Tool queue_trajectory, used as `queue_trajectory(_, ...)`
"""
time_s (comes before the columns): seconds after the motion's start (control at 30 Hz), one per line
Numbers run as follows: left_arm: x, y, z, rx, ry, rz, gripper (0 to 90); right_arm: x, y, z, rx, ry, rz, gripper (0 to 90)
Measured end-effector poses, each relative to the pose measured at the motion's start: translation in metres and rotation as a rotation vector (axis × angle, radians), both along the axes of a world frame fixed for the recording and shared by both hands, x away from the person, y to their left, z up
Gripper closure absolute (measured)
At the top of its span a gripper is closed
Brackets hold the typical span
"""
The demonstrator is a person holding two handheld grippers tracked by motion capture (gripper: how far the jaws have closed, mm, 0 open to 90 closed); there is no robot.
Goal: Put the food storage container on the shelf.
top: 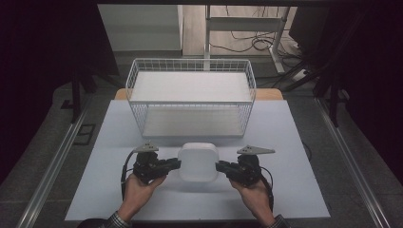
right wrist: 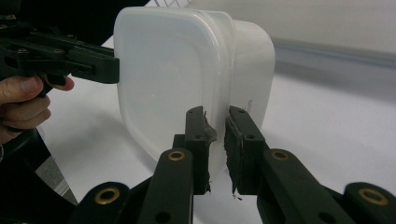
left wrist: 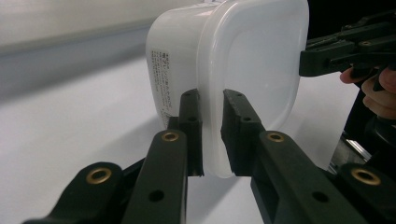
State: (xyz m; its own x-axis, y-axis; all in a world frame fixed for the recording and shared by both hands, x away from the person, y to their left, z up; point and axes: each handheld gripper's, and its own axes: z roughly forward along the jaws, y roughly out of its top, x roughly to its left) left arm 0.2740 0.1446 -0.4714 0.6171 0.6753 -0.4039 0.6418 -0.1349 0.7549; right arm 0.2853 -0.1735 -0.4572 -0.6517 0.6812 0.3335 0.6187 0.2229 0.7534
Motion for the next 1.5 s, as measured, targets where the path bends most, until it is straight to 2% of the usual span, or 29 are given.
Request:
queue_trajectory(0.3,0.007,0.003,0.023,0.003,-0.048,0.012,79.3,0.011,0.003,0.022,0.005,-0.062,0.015,79.3)
queue_trajectory(0.67,0.018,0.009,0.059,0.003,-0.111,0.029,79.3,0.025,0.008,0.055,0.022,-0.126,0.029,79.3)
queue_trajectory(0.93,0.029,0.015,0.090,0.001,-0.149,0.045,79.3,0.040,0.014,0.087,0.041,-0.171,0.038,79.4)
queue_trajectory(1.0,0.031,0.016,0.095,0.000,-0.154,0.047,79.3,0.042,0.015,0.090,0.044,-0.173,0.039,79.4)
queue_trajectory(1.23,0.042,0.023,0.119,-0.007,-0.177,0.061,79.4,0.056,0.023,0.116,0.049,-0.199,0.037,79.3)
queue_trajectory(1.27,0.046,0.025,0.127,-0.011,-0.185,0.064,79.4,0.060,0.025,0.124,0.052,-0.209,0.036,79.3)
queue_trajectory(1.33,0.048,0.026,0.132,-0.013,-0.189,0.067,79.4,0.062,0.026,0.127,0.052,-0.213,0.034,79.3)
queue_trajectory(1.47,0.057,0.030,0.146,-0.019,-0.196,0.073,79.4,0.074,0.031,0.146,0.058,-0.237,0.030,79.2)
queue_trajectory(1.5,0.059,0.031,0.149,-0.021,-0.197,0.073,79.4,0.074,0.031,0.146,0.058,-0.237,0.030,79.2)
